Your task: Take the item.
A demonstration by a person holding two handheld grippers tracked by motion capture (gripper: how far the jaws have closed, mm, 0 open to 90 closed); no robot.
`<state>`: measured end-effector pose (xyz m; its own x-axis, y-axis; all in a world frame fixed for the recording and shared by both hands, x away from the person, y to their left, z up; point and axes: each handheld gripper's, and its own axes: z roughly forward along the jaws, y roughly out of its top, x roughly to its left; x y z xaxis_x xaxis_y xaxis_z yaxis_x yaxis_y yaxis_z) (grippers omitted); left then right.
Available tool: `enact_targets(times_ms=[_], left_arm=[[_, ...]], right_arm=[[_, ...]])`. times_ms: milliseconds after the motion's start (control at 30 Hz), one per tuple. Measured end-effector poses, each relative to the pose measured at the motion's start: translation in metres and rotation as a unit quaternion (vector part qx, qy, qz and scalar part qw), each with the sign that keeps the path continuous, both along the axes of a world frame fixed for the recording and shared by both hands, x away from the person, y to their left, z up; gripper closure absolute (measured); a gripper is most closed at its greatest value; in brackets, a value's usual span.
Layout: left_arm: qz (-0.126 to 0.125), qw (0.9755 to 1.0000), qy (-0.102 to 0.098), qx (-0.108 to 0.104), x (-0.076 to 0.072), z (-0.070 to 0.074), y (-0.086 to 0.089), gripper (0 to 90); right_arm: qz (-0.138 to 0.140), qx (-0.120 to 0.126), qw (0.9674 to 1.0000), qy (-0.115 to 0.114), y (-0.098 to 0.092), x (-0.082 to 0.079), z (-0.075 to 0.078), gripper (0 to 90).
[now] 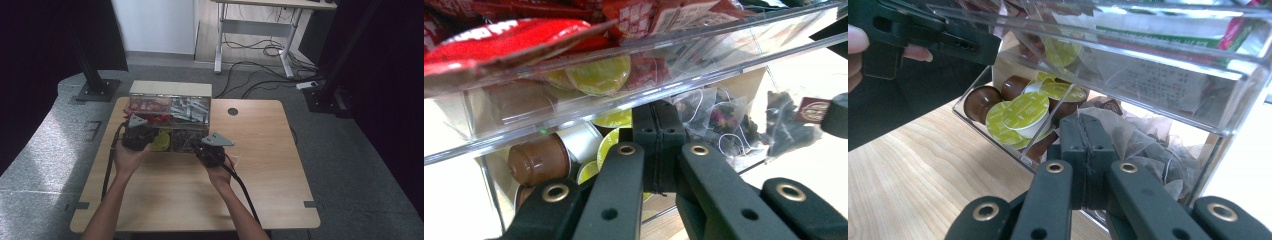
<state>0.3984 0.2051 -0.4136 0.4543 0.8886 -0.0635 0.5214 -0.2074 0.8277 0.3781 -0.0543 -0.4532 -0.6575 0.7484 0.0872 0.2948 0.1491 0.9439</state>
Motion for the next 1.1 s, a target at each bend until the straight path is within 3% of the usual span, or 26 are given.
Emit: enact_targets(times_ms=[500, 1100], left_arm=[[0.001, 1.0, -0.001, 0.001, 0.0, 0.0, -0.001, 90.0], [0.0, 1.0, -0.001, 0.001, 0.0, 0.0, -0.002, 90.0]], right_arm=[[-0.004, 0.008, 0.9999, -0.01, -0.016, -0.007, 0.01, 89.1], [-0.012, 0.011, 0.9998, -0.012, -0.029, -0.01, 0.01, 89.1]])
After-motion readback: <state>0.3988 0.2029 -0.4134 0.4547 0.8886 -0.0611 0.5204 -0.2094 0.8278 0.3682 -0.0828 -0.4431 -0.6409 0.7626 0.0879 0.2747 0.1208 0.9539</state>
